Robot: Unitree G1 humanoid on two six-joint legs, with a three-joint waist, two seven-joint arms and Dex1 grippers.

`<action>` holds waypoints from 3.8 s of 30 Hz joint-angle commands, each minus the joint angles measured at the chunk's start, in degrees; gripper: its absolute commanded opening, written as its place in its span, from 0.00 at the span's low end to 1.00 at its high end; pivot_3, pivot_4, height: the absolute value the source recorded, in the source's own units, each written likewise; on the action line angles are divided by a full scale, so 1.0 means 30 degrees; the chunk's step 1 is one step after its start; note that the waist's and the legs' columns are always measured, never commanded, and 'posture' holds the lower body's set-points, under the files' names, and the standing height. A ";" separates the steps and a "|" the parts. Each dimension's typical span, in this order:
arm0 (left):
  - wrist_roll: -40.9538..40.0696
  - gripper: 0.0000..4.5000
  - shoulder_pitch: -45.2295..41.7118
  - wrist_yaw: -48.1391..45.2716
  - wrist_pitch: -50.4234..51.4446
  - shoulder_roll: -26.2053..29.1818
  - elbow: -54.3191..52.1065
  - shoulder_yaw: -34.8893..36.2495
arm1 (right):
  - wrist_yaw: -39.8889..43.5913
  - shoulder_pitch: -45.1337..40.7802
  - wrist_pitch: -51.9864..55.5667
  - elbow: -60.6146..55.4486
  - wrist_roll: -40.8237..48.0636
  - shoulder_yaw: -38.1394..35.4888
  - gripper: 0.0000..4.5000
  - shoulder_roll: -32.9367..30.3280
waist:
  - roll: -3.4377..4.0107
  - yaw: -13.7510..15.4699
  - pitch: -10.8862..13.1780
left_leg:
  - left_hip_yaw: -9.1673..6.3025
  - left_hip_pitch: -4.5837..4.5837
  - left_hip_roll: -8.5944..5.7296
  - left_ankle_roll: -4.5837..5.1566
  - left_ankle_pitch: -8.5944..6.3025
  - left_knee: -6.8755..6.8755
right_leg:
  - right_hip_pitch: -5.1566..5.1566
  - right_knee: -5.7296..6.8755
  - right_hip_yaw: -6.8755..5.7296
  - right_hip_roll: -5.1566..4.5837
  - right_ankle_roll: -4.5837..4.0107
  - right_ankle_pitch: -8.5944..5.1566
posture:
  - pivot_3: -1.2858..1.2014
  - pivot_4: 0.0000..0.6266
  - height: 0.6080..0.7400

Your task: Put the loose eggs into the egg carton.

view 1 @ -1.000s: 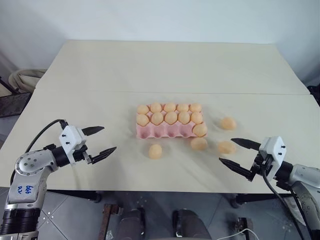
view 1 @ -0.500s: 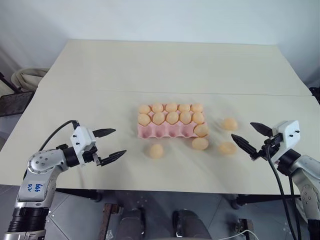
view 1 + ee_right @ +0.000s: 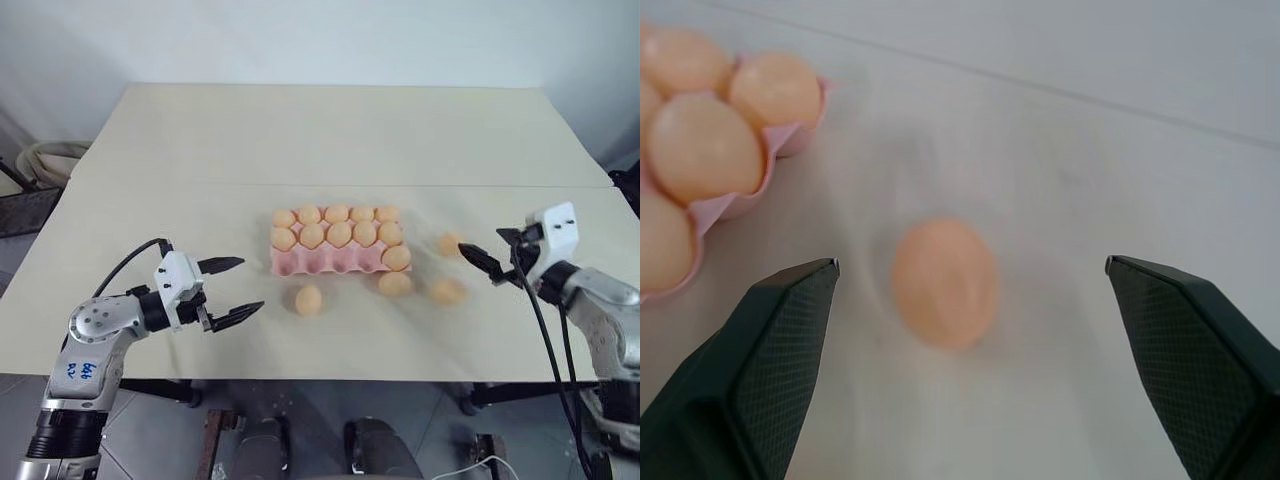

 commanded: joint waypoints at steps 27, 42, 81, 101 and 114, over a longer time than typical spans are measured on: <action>-0.0099 1.00 0.1028 0.1131 -0.0372 -0.0150 0.0320 0.1583 | 0.3163 -0.4498 0.2675 -0.2957 0.0486 0.5158 0.40 0.2415 | 0.0005 -0.0126 0.0004 | -0.0003 -0.0042 0.0018 0.0001 -0.0024 -0.0008 | -0.0034 -0.0011 -0.0007 0.0014 0.0001 -0.0002 | 0.52 0.24 1.00; -0.0146 1.00 0.0910 0.1579 -0.0320 -0.0486 -0.0316 0.1281 | 0.4307 -0.3687 0.2926 -0.4720 0.1027 0.4799 0.94 0.1928 | 0.0006 0.0144 0.0003 | -0.0007 -0.0333 -0.0006 0.0011 -0.0022 -0.0003 | -0.0334 -0.0004 -0.0037 -0.0023 -0.0005 -0.0004 | 0.52 0.24 1.00; -0.0411 1.00 -0.0871 -0.0057 -0.0014 -0.0536 0.0584 0.0526 | 1.0513 0.3304 -0.6811 0.0859 -0.2072 0.2314 0.86 -0.3285 | -0.0013 0.0251 0.0012 | -0.0040 -0.0030 0.0031 -0.0018 0.0001 -0.0029 | 0.0009 -0.0115 -0.0024 0.0029 -0.0026 0.0031 | 0.52 0.24 1.00; -0.0598 1.00 0.1674 0.1279 0.0266 -0.0473 -0.0289 0.2131 | 0.6822 -0.2795 -0.0845 -0.4427 -0.1200 0.6572 0.36 0.0375 | -0.0006 0.0060 0.0015 | -0.0039 -0.0042 0.0049 -0.0111 -0.0105 -0.0021 | -0.0003 -0.0145 -0.0019 0.0037 -0.0029 0.0030 | 0.52 0.24 1.00; -0.0803 1.00 0.2100 0.2009 0.0847 -0.0808 -0.1628 0.1916 | 0.5314 -0.5207 -0.0083 -0.2297 -0.2883 0.8696 0.61 0.2716 | -0.0005 0.0147 0.0008 | -0.0044 -0.0356 0.0013 0.0027 -0.0078 0.0016 | -0.0295 -0.0118 -0.0066 0.0013 -0.0012 0.0038 | 0.52 0.24 1.00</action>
